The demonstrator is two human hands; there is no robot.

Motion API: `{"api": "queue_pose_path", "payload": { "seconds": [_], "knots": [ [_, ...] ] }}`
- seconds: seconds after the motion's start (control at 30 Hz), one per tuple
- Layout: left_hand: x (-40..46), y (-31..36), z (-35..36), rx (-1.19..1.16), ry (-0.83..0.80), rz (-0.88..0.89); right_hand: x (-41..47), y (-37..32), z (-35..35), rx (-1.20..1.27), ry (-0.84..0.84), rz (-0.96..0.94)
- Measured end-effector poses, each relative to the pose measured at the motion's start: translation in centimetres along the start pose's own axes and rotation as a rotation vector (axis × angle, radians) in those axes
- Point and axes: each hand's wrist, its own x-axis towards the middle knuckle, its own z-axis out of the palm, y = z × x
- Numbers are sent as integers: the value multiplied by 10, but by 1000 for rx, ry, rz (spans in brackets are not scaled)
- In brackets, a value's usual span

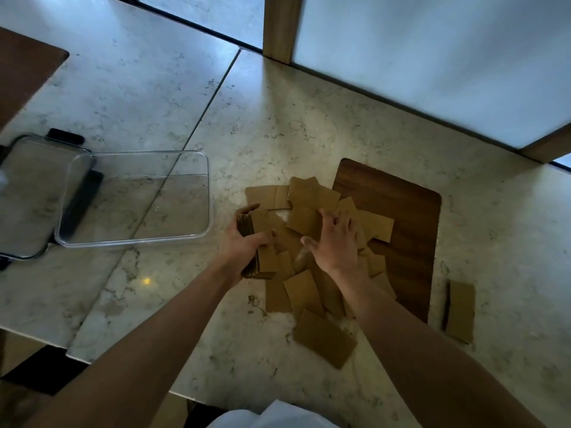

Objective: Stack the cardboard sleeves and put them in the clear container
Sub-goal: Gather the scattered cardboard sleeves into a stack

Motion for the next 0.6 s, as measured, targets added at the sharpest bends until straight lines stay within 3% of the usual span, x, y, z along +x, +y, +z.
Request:
{"api": "queue_pose_path", "payload": {
  "seconds": [0.07, 0.17, 0.37, 0.6],
  "knots": [
    [-1, 1, -6, 18, -6, 8, 5, 6, -1, 25, 17, -15],
    [-1, 3, -7, 72, -6, 25, 10, 20, -10, 285, 92, 27],
    [-4, 8, 16, 119, -28, 16, -6, 30, -29, 608, -93, -3],
    [-14, 8, 40, 60, -98, -40, -41, 4, -38, 1322, -283, 345]
  ]
}}
